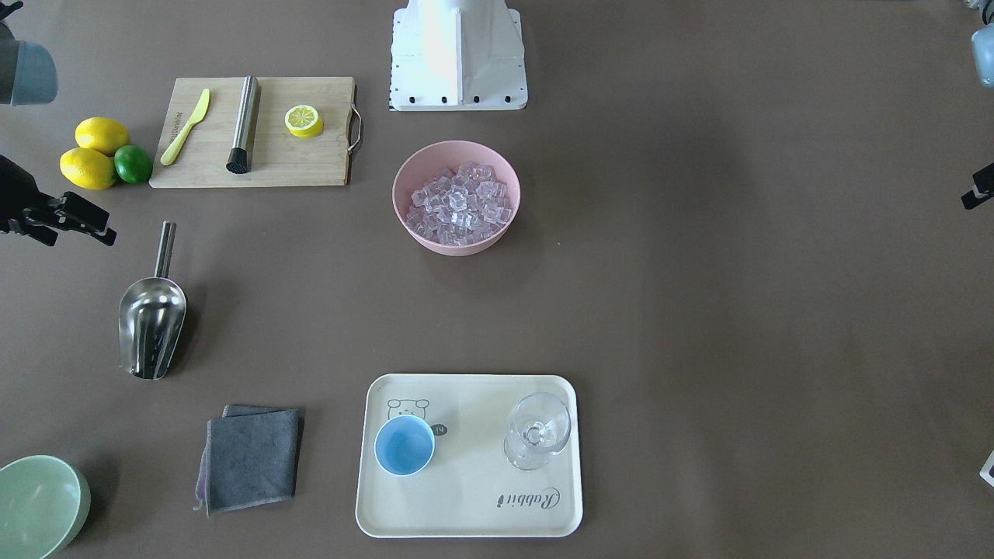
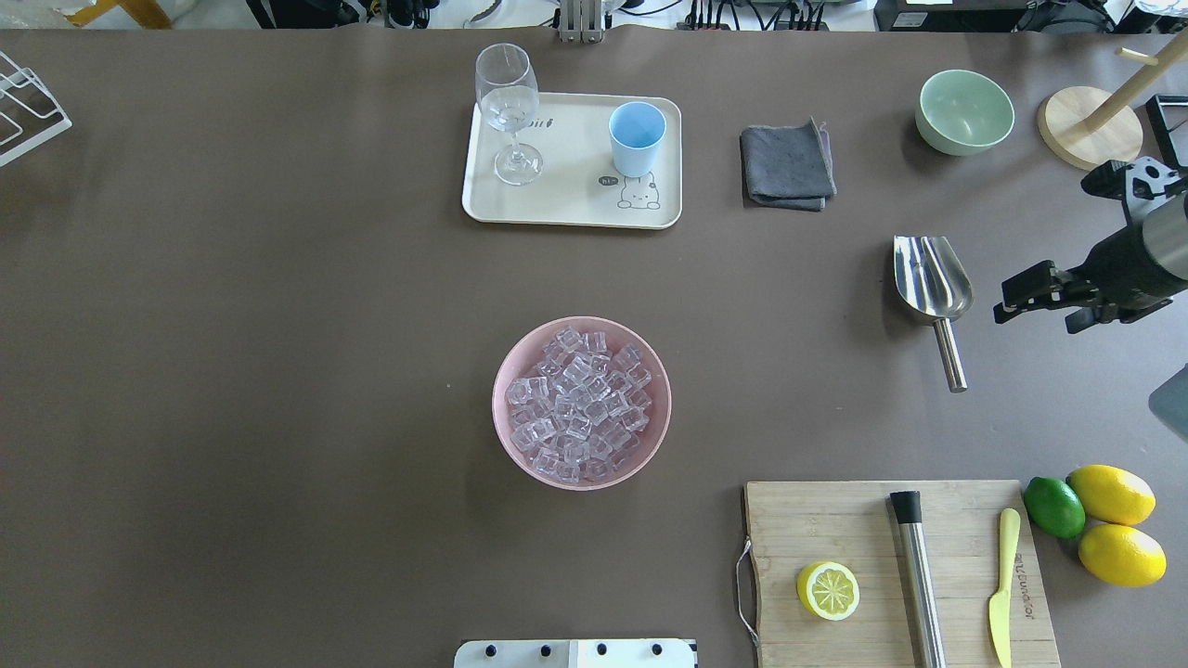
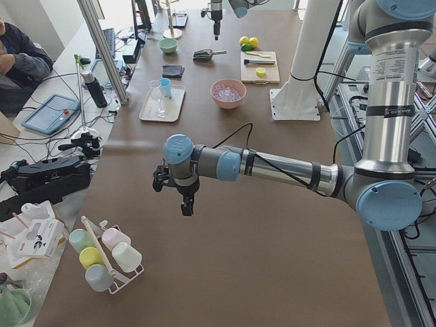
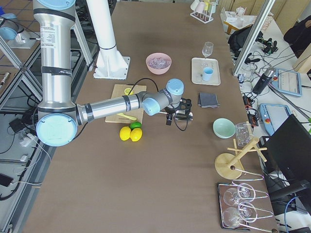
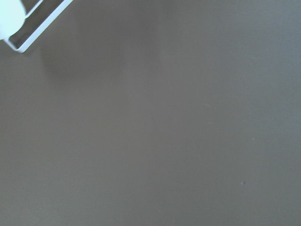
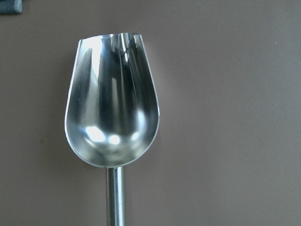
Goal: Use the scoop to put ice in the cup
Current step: 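Grasp the metal scoop handle with the right gripper while the left arm advances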
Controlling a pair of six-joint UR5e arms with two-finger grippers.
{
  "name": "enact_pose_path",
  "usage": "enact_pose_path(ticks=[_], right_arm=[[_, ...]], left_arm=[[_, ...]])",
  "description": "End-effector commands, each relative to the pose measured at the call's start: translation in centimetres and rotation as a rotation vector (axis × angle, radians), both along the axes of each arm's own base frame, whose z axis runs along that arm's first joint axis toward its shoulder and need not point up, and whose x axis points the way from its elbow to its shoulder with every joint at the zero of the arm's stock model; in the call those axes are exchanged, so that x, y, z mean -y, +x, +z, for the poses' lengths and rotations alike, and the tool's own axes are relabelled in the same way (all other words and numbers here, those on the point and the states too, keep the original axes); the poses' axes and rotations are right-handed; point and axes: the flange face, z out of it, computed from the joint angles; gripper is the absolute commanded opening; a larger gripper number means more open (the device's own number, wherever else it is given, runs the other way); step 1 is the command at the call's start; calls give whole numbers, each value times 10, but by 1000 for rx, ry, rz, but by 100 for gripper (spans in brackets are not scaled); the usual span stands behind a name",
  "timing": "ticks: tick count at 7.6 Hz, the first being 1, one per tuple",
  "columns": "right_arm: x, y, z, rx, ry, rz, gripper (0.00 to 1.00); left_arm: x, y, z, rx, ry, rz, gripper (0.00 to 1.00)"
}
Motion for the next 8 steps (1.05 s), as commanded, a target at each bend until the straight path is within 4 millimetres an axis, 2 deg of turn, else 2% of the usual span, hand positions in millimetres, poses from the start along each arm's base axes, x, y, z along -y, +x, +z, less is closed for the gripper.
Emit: enact_pose_path(ticks=[1,3,4,5,6,8], right_arm=[[-30,-71,-9,-84,31,-24,100],[-37,-92,-1,-116,44,-47,100],[-34,-103,2,-121,41,-57,100],[-28,-108,2,-122,41,-58,100],[-20,-116,-3,-115,45,-60,100],[-16,-120,3,-122,42,-67,96]], left_arm=[[19,43,-34,-30,56,75,98],[20,45,-36,-47,59,80,98],[26,57,-44,-51,75,101,98],[23,96,-46,-55,85,179,98],[23,106,-57,-74,155,199,98],[21,135,-87,-111,277,252,98]])
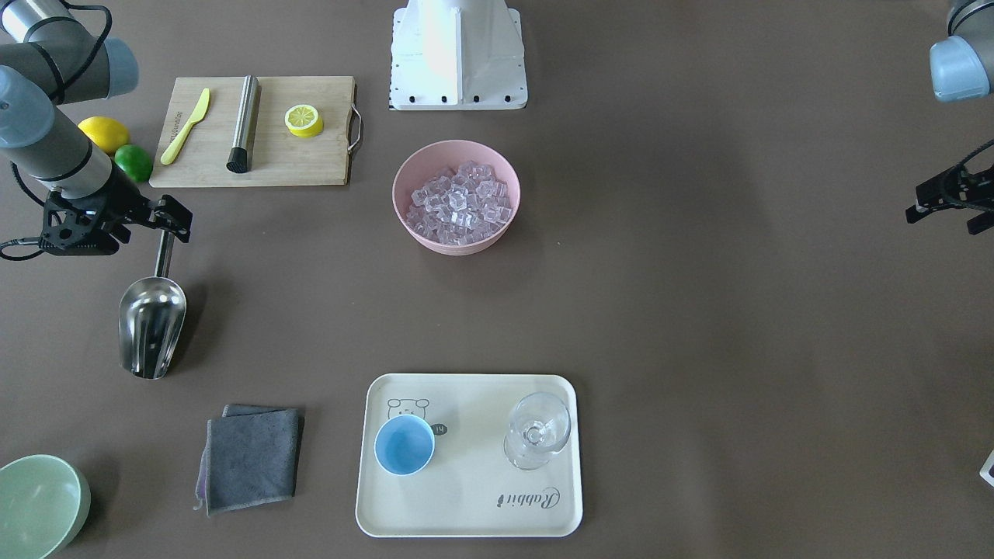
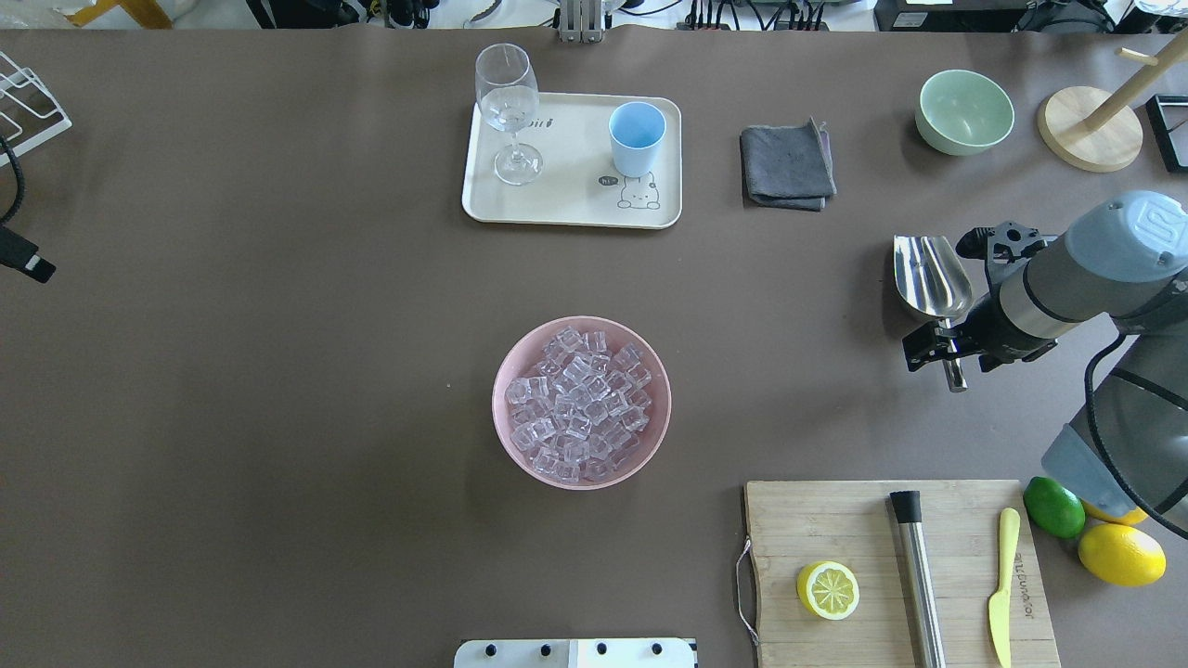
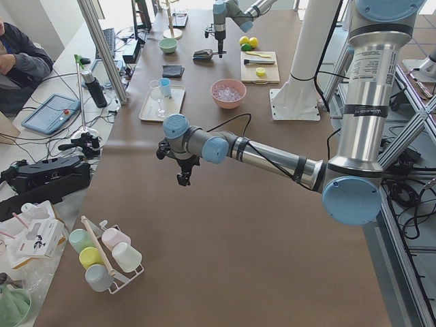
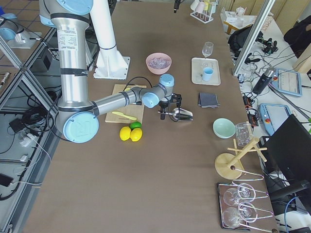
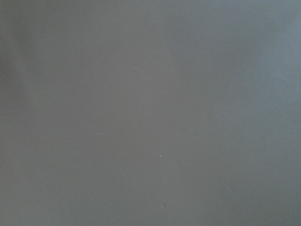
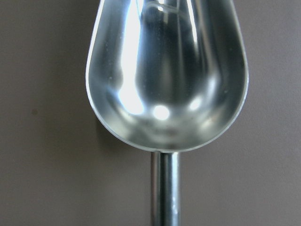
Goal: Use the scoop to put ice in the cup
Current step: 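Grasp the metal scoop handle with the right gripper while the left arm advances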
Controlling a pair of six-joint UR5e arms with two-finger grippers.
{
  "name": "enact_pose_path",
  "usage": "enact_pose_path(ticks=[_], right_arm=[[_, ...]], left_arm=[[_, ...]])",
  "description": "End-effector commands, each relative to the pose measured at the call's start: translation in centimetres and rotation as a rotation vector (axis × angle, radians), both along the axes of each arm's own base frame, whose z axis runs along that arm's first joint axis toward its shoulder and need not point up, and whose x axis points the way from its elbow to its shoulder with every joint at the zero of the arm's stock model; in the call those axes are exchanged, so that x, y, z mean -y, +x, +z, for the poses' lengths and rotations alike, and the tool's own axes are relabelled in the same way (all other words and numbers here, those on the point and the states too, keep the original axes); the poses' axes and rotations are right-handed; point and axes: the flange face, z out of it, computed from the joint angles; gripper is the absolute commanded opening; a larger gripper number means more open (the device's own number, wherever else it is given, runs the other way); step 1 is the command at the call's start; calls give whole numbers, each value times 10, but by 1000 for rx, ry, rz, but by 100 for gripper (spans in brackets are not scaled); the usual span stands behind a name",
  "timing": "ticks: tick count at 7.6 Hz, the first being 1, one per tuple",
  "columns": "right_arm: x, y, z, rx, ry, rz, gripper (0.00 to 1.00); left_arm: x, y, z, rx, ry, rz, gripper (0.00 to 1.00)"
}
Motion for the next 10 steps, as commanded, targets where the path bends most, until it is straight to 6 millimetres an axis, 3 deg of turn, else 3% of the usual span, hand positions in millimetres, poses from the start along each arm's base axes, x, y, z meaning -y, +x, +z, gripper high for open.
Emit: enact_pose_path(ticks=[1,2,4,5,6,7,8,9,10], right_arm=[[3,-4,4,-2,-10,-11,29],[1,0,7,-4,-13,-9,0],[-2,3,7,-3,-18,-9,0],[0,3,1,-13,-19,-7,0],[0,10,-17,-9,-14,-6,0],[3,32,-44,-8,62,-50,0],[-2,51,-80,-2,109,-59,0],[-8,57,-102,21,198,-103,0],[-6,55,-111,27,316,-200,0]], left_arm=[[-11,65,-61,-64,154,120,98],[-17,100,-90,-88,208,182,98],[-40,179,-130,-153,300,316,98],[-60,210,-138,-193,350,375,98],[-71,227,-146,-217,437,390,98],[-88,248,-154,-238,510,412,98],[-96,257,-168,-273,578,416,98],[-109,269,-177,-333,643,435,98],[-120,276,-187,-385,695,450,98]])
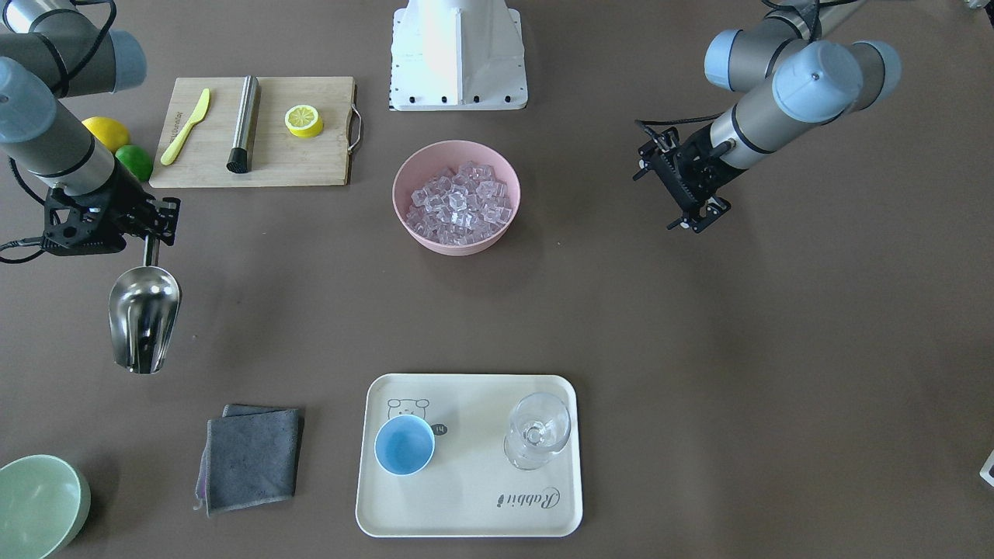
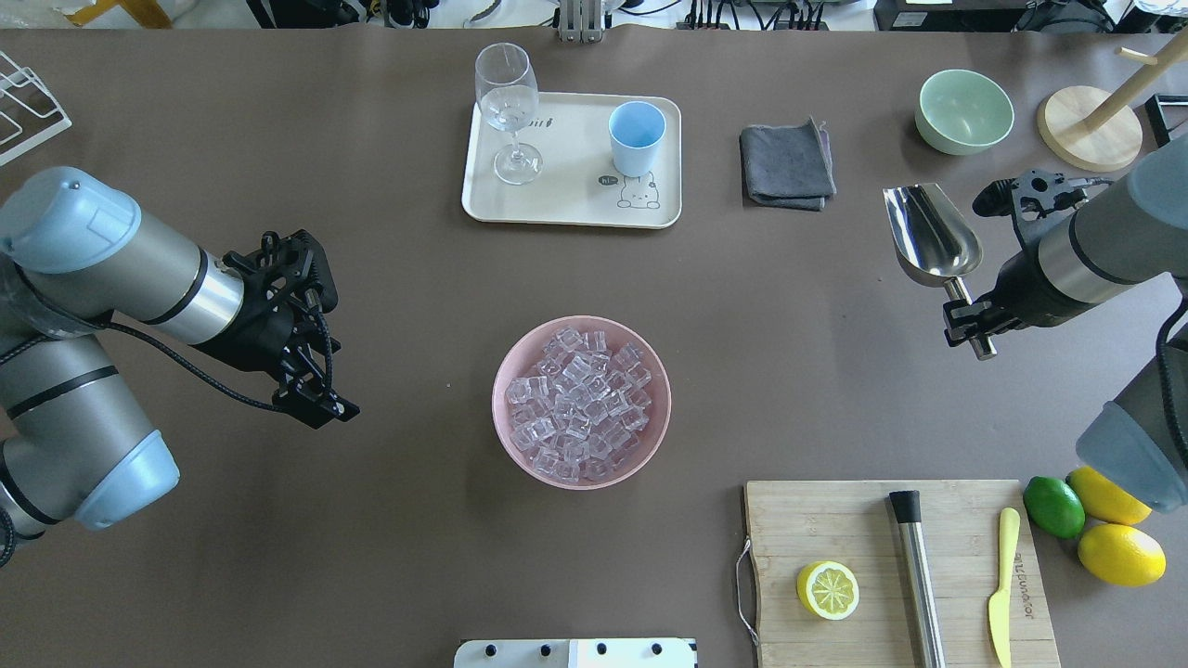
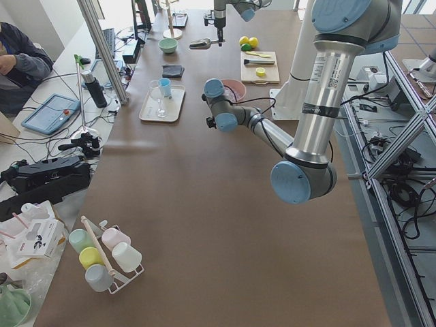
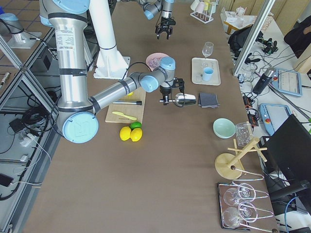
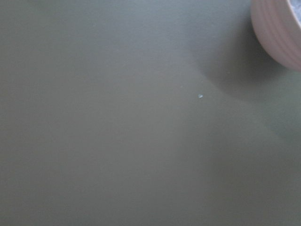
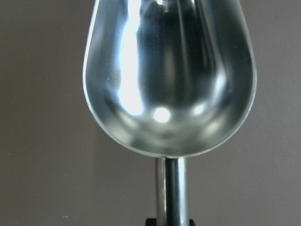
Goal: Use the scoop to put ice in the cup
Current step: 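Lift the scoop toward the pink bowl while the left gripper reaches its rim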
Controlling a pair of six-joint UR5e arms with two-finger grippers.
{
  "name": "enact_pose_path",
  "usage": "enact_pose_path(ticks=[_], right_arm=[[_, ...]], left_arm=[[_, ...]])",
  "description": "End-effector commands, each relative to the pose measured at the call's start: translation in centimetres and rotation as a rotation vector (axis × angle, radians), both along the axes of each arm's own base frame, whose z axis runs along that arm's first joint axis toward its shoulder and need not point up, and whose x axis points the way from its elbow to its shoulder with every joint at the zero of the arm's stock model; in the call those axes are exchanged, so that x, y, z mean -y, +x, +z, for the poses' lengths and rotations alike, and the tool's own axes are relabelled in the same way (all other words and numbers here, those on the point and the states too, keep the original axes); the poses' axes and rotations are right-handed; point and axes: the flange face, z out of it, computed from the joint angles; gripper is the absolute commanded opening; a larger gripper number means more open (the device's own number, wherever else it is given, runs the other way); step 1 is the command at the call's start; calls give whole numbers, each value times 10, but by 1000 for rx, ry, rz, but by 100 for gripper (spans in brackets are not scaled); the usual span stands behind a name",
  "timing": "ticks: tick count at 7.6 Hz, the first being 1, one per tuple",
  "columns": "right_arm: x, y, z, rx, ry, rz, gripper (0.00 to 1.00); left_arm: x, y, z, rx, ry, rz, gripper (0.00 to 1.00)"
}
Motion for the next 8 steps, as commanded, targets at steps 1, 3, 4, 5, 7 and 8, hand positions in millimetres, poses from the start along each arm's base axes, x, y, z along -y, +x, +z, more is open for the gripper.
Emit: enact_pose_path(ticks=[1,3,4,5,7,8], right_arm=[[-1,6,-37,4,297,-203,0],[2,2,-38,-44,595,-487,0],[-1,8,-49,-92,712,-623,0],[-14,14,-90,-200,774,-738,0],[-32,-4,-158,-289,823,-926,0],[-31,-3,-155,-311,860,-1023,0]], left_arm=[[-37,31,-20,-166,143,72,98],[-34,31,-7,-237,237,10,98],[-25,37,6,-262,285,-39,98],[-21,45,10,-298,344,-105,98],[-36,58,11,-418,415,-102,98],[-32,69,19,-473,444,-102,98]])
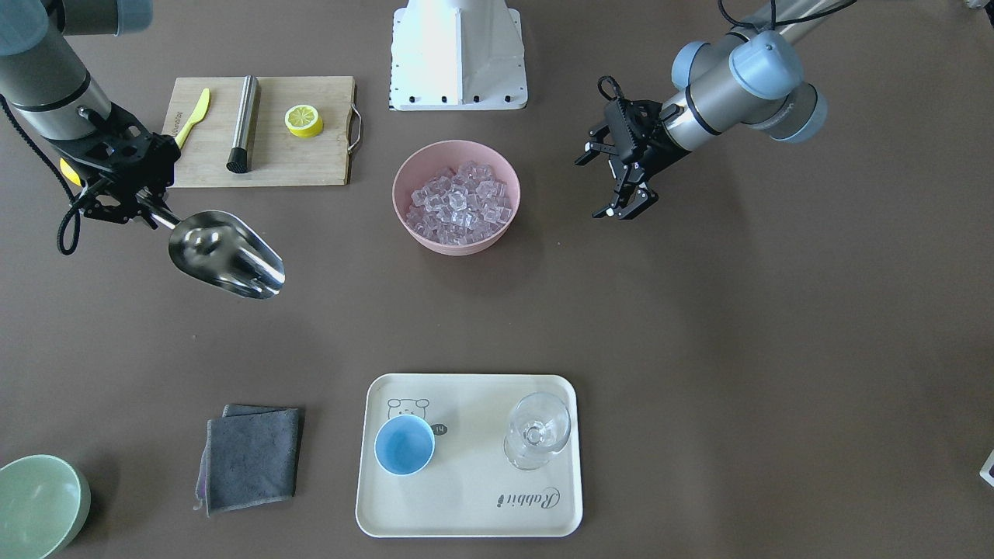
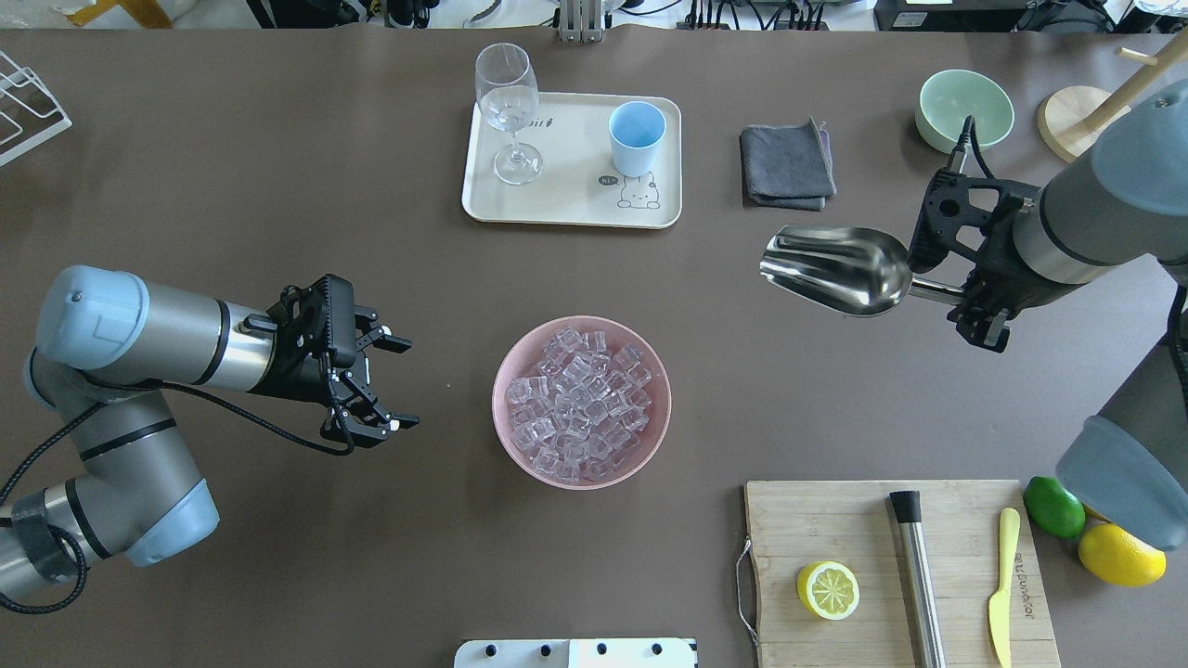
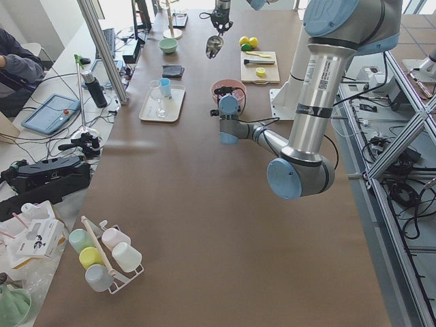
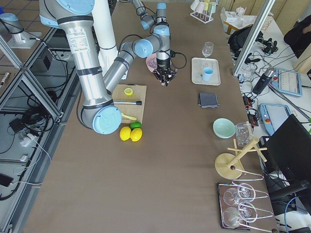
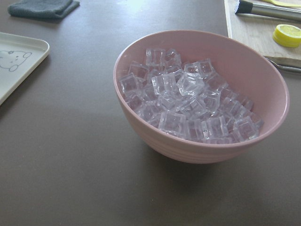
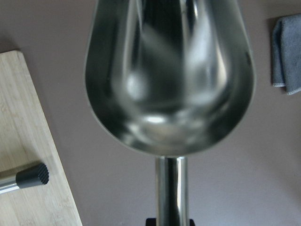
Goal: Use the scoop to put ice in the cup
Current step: 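Lift the scoop toward the pink bowl while the left gripper reaches its rim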
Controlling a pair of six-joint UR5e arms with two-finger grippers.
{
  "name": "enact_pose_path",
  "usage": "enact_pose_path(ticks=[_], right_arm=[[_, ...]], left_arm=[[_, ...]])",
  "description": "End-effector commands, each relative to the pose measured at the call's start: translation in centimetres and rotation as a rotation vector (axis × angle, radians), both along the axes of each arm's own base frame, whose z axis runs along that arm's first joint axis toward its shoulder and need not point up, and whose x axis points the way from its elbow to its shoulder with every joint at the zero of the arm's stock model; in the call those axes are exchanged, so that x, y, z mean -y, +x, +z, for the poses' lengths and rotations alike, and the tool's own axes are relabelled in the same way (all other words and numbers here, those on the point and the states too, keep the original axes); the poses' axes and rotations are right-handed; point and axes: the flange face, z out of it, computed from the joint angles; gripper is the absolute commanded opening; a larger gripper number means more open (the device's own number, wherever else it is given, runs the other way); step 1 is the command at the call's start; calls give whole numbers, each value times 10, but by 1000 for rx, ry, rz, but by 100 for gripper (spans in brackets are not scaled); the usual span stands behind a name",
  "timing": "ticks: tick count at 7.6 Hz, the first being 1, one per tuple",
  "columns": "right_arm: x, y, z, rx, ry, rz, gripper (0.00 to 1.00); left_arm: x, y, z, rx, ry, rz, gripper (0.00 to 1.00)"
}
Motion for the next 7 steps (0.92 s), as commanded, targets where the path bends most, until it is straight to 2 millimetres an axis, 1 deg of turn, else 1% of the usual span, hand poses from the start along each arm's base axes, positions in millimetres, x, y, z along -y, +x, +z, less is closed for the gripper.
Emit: enact_pose_path(ticks=[1,2,3,4,5,6,7], right_arm=[[0,-5,-28,-148,70,-182,0],[10,-16,-31,-189,52,-221,0],[32,-37,-61,-253,35,-279,0],[44,-52,-80,-299,19,-299,0],[52,-65,-102,-351,2,-321,0],[66,-79,-115,-394,-17,-369,0],[56,-101,-130,-421,-29,-414,0]], left_arm=[[-7,27,14,-116,76,18,98],[-3,40,9,-116,131,14,98],[-3,51,10,-107,167,26,98],[-12,60,7,-111,167,44,98],[-19,69,6,-112,169,60,98],[-15,72,9,-105,164,57,98],[-10,85,6,-100,158,60,98]])
